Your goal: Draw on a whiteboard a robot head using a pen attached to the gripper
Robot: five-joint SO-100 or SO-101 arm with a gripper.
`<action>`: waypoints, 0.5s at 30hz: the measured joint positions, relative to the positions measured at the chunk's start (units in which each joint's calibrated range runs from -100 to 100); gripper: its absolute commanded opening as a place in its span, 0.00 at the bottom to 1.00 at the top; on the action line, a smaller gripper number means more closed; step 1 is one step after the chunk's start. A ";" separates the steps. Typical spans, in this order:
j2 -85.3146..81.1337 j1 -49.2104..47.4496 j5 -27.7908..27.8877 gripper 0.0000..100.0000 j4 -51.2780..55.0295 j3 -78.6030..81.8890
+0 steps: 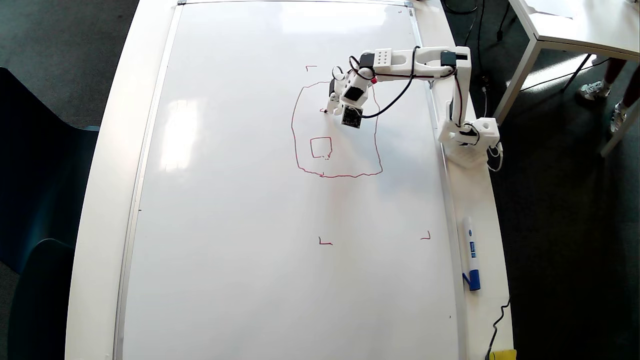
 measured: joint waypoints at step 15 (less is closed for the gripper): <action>6.10 -0.75 -0.21 0.01 -0.59 -9.14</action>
